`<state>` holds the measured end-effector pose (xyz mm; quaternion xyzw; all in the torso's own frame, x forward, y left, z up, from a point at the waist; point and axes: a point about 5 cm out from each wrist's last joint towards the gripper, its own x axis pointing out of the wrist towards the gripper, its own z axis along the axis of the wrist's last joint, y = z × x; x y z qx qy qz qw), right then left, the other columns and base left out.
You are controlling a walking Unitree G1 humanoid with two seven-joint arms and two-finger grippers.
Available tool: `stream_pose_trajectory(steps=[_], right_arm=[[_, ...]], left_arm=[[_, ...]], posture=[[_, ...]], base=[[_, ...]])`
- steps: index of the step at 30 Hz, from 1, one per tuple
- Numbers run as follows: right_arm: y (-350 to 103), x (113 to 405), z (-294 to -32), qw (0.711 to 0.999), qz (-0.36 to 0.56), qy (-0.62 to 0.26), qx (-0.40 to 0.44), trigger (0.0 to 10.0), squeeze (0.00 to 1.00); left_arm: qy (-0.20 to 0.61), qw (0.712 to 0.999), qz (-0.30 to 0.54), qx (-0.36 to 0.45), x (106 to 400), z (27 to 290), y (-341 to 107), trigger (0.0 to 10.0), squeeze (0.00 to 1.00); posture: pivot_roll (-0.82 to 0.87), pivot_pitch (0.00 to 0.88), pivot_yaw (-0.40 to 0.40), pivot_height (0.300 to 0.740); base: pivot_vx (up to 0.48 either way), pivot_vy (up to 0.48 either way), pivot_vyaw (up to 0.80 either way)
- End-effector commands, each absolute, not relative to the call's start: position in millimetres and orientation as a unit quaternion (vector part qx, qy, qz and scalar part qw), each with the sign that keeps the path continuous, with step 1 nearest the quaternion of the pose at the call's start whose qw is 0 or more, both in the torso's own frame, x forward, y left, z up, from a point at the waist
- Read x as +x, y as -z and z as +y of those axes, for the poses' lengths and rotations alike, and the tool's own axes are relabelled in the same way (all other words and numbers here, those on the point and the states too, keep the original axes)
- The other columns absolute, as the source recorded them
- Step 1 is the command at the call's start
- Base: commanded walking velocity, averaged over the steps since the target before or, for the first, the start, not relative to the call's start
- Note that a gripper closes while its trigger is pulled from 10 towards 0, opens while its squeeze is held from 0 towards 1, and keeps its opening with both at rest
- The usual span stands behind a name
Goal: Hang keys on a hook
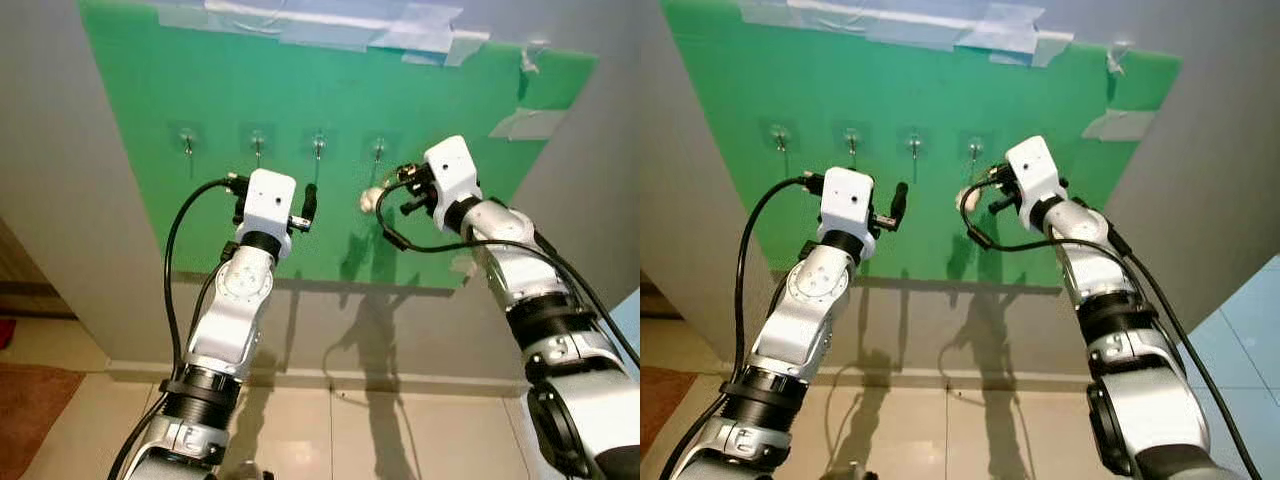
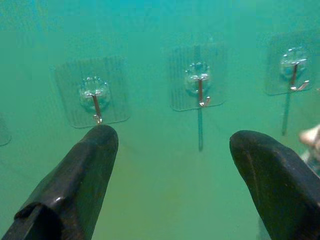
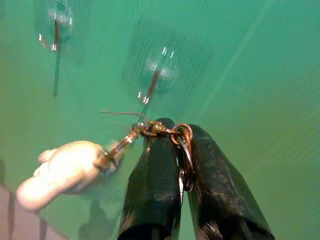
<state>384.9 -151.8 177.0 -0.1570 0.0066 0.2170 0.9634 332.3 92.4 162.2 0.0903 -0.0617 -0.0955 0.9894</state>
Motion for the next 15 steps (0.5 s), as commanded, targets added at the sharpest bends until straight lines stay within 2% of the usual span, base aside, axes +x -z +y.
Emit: stream_pose_trajectory(steps=[1,6,7,8,10,15], right_arm=[[-185.2,388.8,-155.1,0.967,-0.009,-0.202,-0.154,0.0,0.00],[-193.7,395.1,-160.5,0.973,-0.018,-0.161,-0.166,0.0,0.00],[-194.6,397.1,-161.6,0.975,-0.012,-0.149,-0.164,0.0,0.07],[-195.7,399.3,-162.2,0.977,-0.005,-0.135,-0.168,0.0,0.24],[-196.9,402.1,-162.0,0.975,0.004,-0.121,-0.186,0.0,0.27],[-199.4,403.9,-156.3,0.967,-0.008,-0.126,-0.222,0.0,0.25]], left_arm=[[0.103,0.988,-0.070,0.091,332.9,86.7,-165.1,10.0,0.00],[0.108,0.987,-0.072,0.093,332.0,82.7,-165.2,10.0,0.00],[0.108,0.987,-0.073,0.093,331.8,82.2,-165.1,10.0,0.00],[0.108,0.987,-0.073,0.093,331.8,81.8,-165.0,10.0,0.00],[0.107,0.987,-0.073,0.091,331.8,81.7,-165.2,10.0,0.00],[0.101,0.988,-0.078,0.087,331.8,83.1,-166.3,10.0,0.00]], posture=[[-0.02,0.000,-0.041,0.740],[-0.02,0.000,-0.054,0.740],[-0.02,0.000,-0.057,0.740],[-0.02,0.000,-0.060,0.740],[-0.01,0.000,-0.065,0.740],[-0.01,0.000,-0.075,0.740]], base=[[0.000,0.000,0.00],[0.000,0.000,0.00],[0.000,0.000,0.00],[0.000,0.000,0.00],[0.000,0.000,0.00],[0.000,0.000,0.00]])
